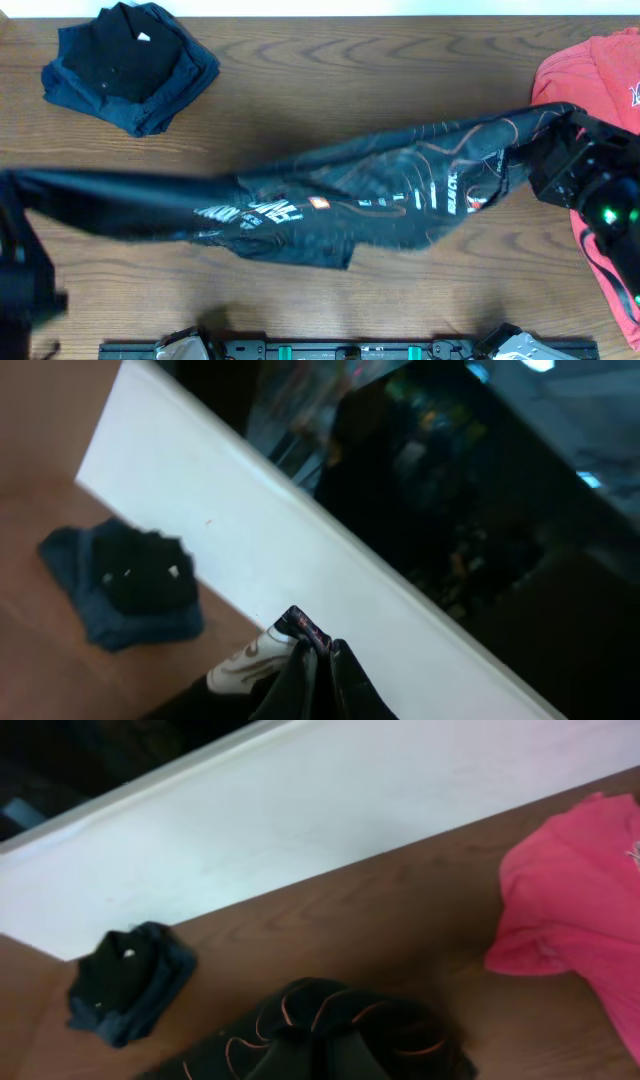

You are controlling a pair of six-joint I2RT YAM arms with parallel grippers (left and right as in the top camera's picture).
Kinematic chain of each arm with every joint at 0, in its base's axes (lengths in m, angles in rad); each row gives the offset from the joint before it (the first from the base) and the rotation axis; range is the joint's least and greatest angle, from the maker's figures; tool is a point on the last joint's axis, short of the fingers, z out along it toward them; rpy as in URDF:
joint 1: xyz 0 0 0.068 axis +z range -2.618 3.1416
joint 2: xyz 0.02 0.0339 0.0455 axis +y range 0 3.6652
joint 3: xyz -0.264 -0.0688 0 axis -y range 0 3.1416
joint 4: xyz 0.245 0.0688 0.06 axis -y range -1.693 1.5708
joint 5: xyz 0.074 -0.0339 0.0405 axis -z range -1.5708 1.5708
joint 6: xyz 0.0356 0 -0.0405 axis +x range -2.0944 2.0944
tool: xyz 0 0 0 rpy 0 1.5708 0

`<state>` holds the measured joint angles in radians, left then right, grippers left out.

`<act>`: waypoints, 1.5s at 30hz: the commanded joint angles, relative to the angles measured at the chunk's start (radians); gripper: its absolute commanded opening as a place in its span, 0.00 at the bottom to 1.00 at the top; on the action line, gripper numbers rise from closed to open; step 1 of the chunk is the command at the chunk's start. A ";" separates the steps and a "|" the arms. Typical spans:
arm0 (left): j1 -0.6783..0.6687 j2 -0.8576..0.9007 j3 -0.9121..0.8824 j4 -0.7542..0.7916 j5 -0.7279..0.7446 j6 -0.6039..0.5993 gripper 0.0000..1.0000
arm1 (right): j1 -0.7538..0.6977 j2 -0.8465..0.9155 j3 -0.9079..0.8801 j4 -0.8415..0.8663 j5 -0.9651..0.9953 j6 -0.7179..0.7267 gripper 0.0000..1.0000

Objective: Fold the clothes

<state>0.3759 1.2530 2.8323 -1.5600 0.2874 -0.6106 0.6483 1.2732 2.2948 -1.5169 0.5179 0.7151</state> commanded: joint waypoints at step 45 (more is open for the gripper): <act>-0.457 1.170 0.017 0.154 -0.017 0.199 0.98 | -0.589 0.717 0.073 0.222 -0.237 -0.216 0.99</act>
<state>-0.0864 2.4653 2.8376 -1.3735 0.2905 -0.4751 0.0673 2.0178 2.3608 -1.2770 0.3195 0.5430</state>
